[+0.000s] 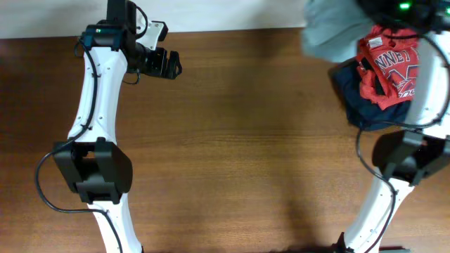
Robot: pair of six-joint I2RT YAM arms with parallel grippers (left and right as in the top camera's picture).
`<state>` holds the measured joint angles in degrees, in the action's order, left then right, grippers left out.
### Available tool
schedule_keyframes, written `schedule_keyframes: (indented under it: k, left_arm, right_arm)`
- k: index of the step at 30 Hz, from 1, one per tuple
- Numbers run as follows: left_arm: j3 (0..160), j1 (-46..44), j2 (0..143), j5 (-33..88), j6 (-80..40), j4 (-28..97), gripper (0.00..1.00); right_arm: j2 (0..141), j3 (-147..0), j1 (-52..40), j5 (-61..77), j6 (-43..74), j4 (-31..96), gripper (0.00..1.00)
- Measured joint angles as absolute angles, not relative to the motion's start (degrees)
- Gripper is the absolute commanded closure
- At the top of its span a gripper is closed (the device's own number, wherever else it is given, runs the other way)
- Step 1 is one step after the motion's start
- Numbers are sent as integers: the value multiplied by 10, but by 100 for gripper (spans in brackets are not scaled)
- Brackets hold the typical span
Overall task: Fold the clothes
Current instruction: 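Carry the bundled shirt right and place it on the red shirt stack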
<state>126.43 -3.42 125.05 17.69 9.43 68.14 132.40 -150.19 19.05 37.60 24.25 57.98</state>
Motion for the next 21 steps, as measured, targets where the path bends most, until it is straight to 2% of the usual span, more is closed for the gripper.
schedule_keyframes:
  k: [10, 15, 21]
  left_arm:
    - [1264, -34, 1251, 177, 94, 681, 1]
    - [1264, -34, 1251, 177, 94, 681, 1]
    - [1264, -34, 1251, 177, 94, 692, 1]
  right_arm:
    - [1327, -1494, 291, 354, 345, 502, 96]
    - [1345, -1470, 305, 354, 361, 465, 96]
    - [1371, -1376, 317, 355, 391, 404, 96]
